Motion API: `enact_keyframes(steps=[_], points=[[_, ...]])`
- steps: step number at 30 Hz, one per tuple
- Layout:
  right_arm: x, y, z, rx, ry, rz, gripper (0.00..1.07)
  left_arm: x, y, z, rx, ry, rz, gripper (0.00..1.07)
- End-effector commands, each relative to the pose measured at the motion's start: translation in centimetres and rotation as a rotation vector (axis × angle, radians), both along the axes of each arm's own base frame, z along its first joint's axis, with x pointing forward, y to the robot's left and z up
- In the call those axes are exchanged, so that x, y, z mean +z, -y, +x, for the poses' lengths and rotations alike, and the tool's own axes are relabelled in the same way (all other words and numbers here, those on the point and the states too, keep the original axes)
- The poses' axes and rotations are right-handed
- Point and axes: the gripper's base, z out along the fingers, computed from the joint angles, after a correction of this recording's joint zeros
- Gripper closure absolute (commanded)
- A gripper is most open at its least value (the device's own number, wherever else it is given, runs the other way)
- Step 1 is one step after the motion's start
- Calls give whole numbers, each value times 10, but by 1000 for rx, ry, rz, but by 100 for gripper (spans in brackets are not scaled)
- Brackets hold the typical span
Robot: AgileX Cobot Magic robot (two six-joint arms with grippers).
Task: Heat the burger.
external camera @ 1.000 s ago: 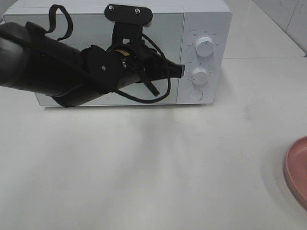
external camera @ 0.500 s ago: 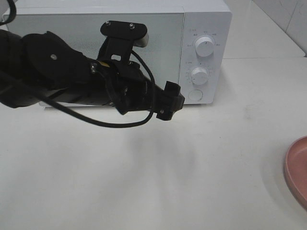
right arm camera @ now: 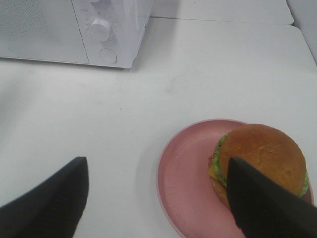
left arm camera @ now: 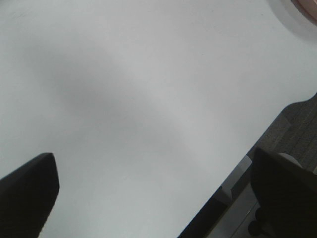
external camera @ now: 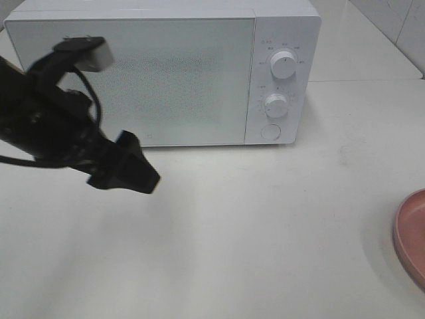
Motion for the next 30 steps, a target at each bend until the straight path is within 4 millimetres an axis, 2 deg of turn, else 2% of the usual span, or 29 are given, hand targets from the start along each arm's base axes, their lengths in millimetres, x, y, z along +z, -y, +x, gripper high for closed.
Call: enact_keyframes(steps=[1, 2, 3, 4, 5, 6, 8, 9, 10, 11, 13, 14, 16, 17, 20, 30], points=[[-1, 1, -3, -6, 28, 2, 32, 9, -25, -1, 44, -57, -1, 8], [-1, 1, -3, -6, 28, 2, 32, 16, -46, 0, 95, -79, 3, 8], [-1, 1, -3, -6, 28, 2, 32, 19, -57, 0, 128, -89, 6, 8], [-1, 1, -3, -6, 28, 2, 32, 19, -57, 0, 128, -89, 6, 8], [-1, 1, -3, -6, 28, 2, 32, 25, -78, -2, 176, -114, 26, 8], [-1, 1, -3, -6, 28, 2, 32, 25, -78, -2, 176, -114, 26, 8], [-1, 1, -3, -6, 28, 2, 32, 37, -107, -8, 316, -129, 22, 8], [-1, 1, -3, -6, 28, 2, 32, 37, -107, -8, 316, -129, 22, 8], [-1, 1, -3, -6, 28, 2, 32, 43, -120, -15, 393, -119, 11, 8], [-1, 1, -3, -6, 28, 2, 32, 43, -120, -15, 393, -119, 11, 8], [-1, 1, -3, -6, 28, 2, 32, 52, -134, -29, 471, -84, 15, 8], [-1, 1, -3, -6, 28, 2, 32, 52, -134, -29, 471, -84, 15, 8], [-1, 1, -3, -6, 28, 2, 32, 58, -141, -47, 522, -41, 32, 8], [-1, 1, -3, -6, 28, 2, 32, 58, -141, -47, 522, -41, 32, 8], [-1, 1, -3, -6, 28, 2, 32, 60, -145, -67, 565, 3, 68, 8], [-1, 1, -3, -6, 28, 2, 32, 69, -152, -106, 661, 136, 98, 8]])
